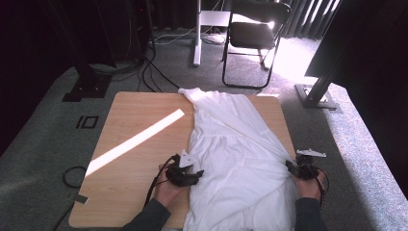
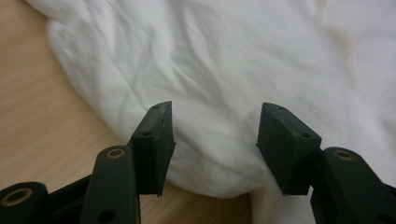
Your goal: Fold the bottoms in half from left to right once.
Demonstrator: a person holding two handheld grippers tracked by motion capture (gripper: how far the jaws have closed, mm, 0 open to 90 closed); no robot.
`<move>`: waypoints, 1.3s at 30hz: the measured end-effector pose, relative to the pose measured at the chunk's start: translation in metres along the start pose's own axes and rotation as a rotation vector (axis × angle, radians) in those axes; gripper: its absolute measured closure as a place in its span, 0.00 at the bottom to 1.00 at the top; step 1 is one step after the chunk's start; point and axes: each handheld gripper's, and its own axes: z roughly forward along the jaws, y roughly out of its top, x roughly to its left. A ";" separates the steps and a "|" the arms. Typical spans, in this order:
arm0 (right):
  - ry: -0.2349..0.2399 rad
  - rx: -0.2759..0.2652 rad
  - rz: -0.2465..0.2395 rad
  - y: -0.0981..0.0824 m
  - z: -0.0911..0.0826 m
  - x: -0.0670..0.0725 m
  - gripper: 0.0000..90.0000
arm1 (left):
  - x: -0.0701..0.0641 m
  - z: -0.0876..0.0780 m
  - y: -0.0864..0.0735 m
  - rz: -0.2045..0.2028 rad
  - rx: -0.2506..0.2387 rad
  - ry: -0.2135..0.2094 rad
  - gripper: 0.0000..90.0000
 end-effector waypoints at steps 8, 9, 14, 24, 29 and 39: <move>-0.003 0.006 -0.016 -0.001 -0.001 0.009 0.76 | 0.012 0.020 -0.009 0.046 0.069 0.179 0.94; 0.004 0.008 -0.026 -0.001 0.000 0.012 0.76 | 0.019 0.019 -0.009 0.037 0.077 0.197 0.95; 0.044 0.002 -0.080 0.004 0.006 0.037 0.74 | 0.060 0.015 -0.010 -0.017 0.114 0.294 0.96; 0.115 0.002 -0.149 0.037 0.039 0.090 0.61 | 0.125 0.019 -0.006 -0.056 0.181 0.481 0.96; 0.116 0.016 -0.121 0.044 0.042 0.084 0.59 | 0.128 0.012 -0.010 -0.085 0.175 0.436 0.96; 0.092 -0.102 0.025 0.029 -0.002 0.045 0.50 | 0.103 -0.038 -0.023 -0.126 0.008 0.273 0.70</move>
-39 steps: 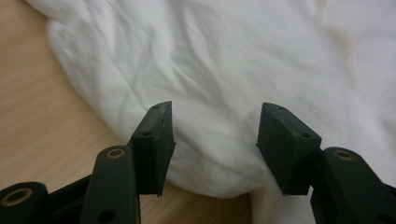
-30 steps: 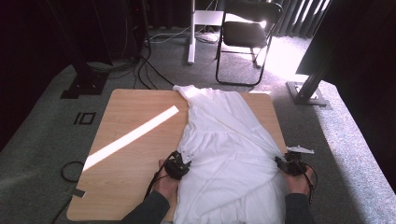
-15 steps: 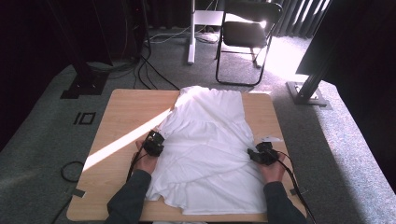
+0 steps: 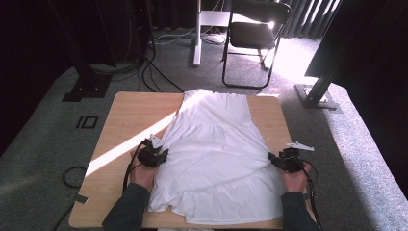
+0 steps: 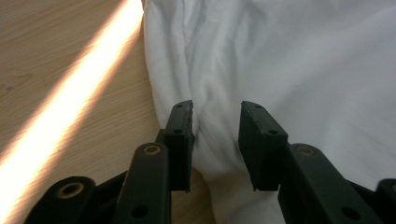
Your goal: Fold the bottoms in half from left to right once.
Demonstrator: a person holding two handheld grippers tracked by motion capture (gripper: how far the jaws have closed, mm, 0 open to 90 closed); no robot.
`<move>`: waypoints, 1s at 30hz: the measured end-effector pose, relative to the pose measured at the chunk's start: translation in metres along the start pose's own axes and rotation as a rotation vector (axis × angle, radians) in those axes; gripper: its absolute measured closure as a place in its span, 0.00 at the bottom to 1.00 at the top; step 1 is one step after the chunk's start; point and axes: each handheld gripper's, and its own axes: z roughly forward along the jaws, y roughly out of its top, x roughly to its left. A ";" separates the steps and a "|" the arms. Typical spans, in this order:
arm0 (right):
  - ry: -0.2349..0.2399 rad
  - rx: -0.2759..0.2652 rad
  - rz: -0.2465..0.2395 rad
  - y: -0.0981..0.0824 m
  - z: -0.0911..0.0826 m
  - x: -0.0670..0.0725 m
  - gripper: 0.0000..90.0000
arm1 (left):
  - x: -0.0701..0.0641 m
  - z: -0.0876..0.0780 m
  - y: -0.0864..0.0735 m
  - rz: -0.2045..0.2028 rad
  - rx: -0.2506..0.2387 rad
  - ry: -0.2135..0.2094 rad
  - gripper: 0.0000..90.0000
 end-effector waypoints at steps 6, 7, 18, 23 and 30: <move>0.021 -0.105 -0.075 0.017 -0.022 0.026 0.43 | -0.006 -0.013 -0.019 0.006 -0.018 -0.043 0.60; 0.013 -0.112 -0.093 0.019 -0.023 0.031 0.41 | -0.006 -0.014 -0.022 0.003 -0.019 -0.049 0.59; 0.167 -0.029 -0.228 0.023 0.009 0.079 0.41 | -0.009 -0.012 -0.043 -0.026 -0.015 -0.074 0.56; 0.196 0.043 -0.266 0.019 0.041 0.101 0.39 | -0.014 -0.012 -0.050 -0.030 0.006 -0.090 0.54; 0.220 0.105 -0.351 0.010 0.039 0.104 0.94 | -0.023 -0.019 -0.062 -0.034 0.024 -0.163 0.74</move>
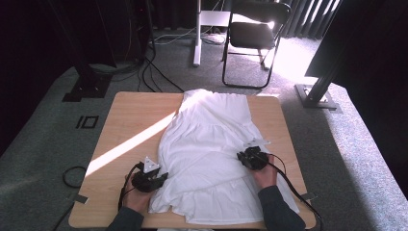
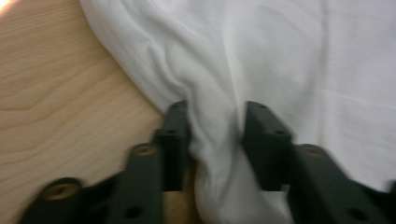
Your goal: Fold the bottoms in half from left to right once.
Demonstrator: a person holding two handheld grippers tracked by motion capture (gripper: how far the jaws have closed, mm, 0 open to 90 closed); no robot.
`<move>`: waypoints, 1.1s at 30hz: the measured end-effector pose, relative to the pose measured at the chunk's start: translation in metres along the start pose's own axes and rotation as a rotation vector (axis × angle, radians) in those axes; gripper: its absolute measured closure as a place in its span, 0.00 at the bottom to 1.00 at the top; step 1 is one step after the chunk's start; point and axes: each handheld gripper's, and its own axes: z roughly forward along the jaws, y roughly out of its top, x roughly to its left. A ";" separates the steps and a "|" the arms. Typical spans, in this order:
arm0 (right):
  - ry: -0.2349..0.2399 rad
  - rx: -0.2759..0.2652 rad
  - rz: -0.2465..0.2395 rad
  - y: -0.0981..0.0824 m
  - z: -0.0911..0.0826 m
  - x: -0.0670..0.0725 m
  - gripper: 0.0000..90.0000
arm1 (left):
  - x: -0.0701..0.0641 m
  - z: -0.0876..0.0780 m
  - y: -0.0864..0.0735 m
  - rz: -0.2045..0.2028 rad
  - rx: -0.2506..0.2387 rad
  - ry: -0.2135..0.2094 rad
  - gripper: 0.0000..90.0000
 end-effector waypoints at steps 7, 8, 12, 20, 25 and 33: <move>-0.002 -0.081 0.029 -0.032 -0.061 -0.011 0.99 | -0.010 -0.016 -0.001 0.069 0.027 -0.035 0.97; 0.004 -0.114 0.059 -0.048 -0.084 -0.018 0.99 | -0.010 -0.022 -0.001 0.063 0.012 -0.041 0.97; 0.003 -0.156 0.062 -0.074 -0.117 -0.028 0.99 | -0.011 -0.036 -0.003 0.053 -0.019 -0.058 0.97; 0.005 -0.115 0.140 -0.137 -0.154 -0.043 0.94 | -0.017 -0.029 -0.009 0.045 0.018 -0.047 0.69; -0.027 -0.139 0.212 -0.143 -0.152 -0.047 0.65 | -0.024 -0.037 -0.005 0.041 -0.025 -0.065 0.63; -0.037 -0.105 0.151 -0.101 -0.107 -0.039 0.64 | -0.053 -0.024 -0.016 0.105 0.034 -0.129 0.62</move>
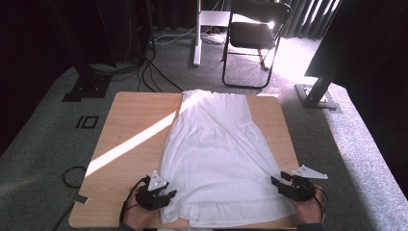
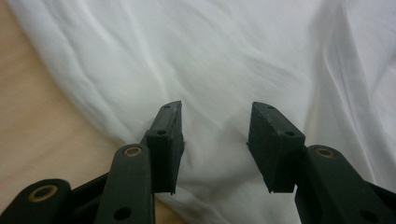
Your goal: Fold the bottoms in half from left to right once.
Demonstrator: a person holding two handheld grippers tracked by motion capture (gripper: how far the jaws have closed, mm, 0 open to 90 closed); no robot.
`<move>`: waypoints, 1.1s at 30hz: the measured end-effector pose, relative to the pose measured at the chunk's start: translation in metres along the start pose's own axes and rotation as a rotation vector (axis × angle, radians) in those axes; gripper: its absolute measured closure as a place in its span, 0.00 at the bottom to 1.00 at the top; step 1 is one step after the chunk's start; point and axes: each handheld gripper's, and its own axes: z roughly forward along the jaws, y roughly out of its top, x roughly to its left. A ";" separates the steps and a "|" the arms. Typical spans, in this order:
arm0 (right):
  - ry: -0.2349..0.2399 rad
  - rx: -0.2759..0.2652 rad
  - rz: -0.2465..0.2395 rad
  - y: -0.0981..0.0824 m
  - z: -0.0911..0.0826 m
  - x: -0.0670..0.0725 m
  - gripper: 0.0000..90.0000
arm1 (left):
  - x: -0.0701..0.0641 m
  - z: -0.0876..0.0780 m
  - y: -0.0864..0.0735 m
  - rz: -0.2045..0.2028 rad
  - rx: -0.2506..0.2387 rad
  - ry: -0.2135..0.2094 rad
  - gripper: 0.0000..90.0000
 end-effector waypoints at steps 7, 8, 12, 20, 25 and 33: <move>0.011 0.001 0.041 -0.016 -0.011 -0.010 0.96 | -0.020 -0.001 -0.011 0.070 0.026 -0.071 0.56; 0.005 -0.010 0.052 -0.019 -0.018 -0.013 0.96 | -0.020 -0.003 -0.012 0.074 0.027 -0.068 0.56; -0.007 -0.042 0.099 -0.037 -0.047 -0.030 0.95 | -0.023 -0.007 -0.018 0.091 0.029 -0.048 0.56; -0.059 -0.097 0.183 -0.056 -0.077 -0.051 0.72 | -0.027 -0.008 -0.018 0.107 0.042 -0.044 0.53; 0.018 -0.092 0.122 -0.032 -0.050 -0.031 0.65 | -0.020 -0.007 -0.015 0.059 0.018 -0.073 0.53; 0.034 -0.049 -0.015 0.022 0.017 -0.007 0.59 | 0.030 -0.011 0.025 -0.026 -0.123 0.059 0.49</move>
